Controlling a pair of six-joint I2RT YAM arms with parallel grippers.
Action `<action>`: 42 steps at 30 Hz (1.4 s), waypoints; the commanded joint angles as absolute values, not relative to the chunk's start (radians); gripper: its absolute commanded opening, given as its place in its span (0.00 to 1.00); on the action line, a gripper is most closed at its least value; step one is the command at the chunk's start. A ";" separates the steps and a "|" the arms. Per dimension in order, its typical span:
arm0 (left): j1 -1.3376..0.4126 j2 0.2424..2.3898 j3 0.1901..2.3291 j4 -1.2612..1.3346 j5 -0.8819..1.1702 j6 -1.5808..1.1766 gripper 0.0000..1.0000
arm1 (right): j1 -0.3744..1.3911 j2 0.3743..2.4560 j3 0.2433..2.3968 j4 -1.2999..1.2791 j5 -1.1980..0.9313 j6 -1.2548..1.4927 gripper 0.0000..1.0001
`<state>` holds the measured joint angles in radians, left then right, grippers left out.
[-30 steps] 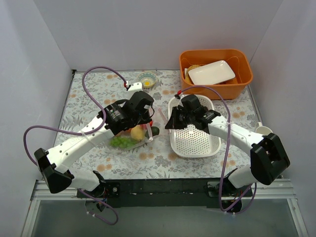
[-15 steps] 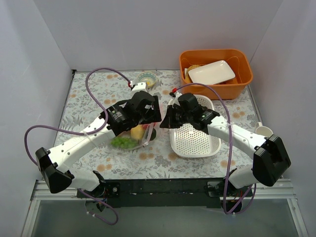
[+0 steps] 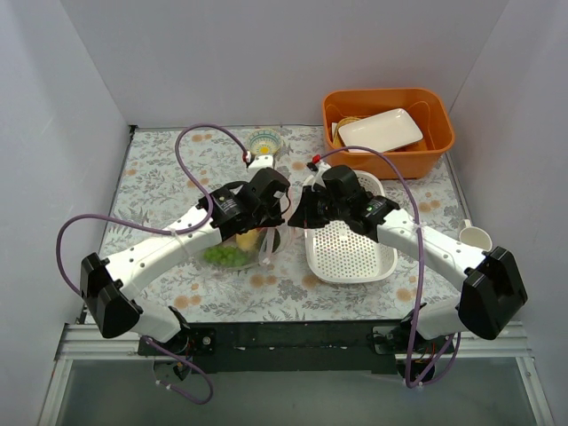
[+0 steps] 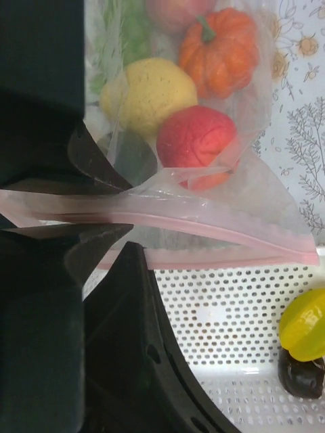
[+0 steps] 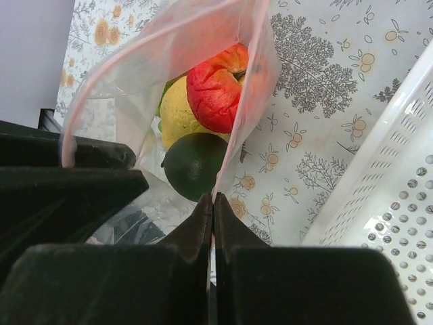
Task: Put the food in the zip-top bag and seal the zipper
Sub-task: Adjust the zipper food storage bag at the center of the board.
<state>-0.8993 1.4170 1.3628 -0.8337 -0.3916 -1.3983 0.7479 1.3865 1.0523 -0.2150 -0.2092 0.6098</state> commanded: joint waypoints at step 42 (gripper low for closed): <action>-0.552 1.189 1.207 -0.871 -0.310 -1.332 0.00 | 0.897 1.622 1.316 -0.275 -0.083 0.646 0.21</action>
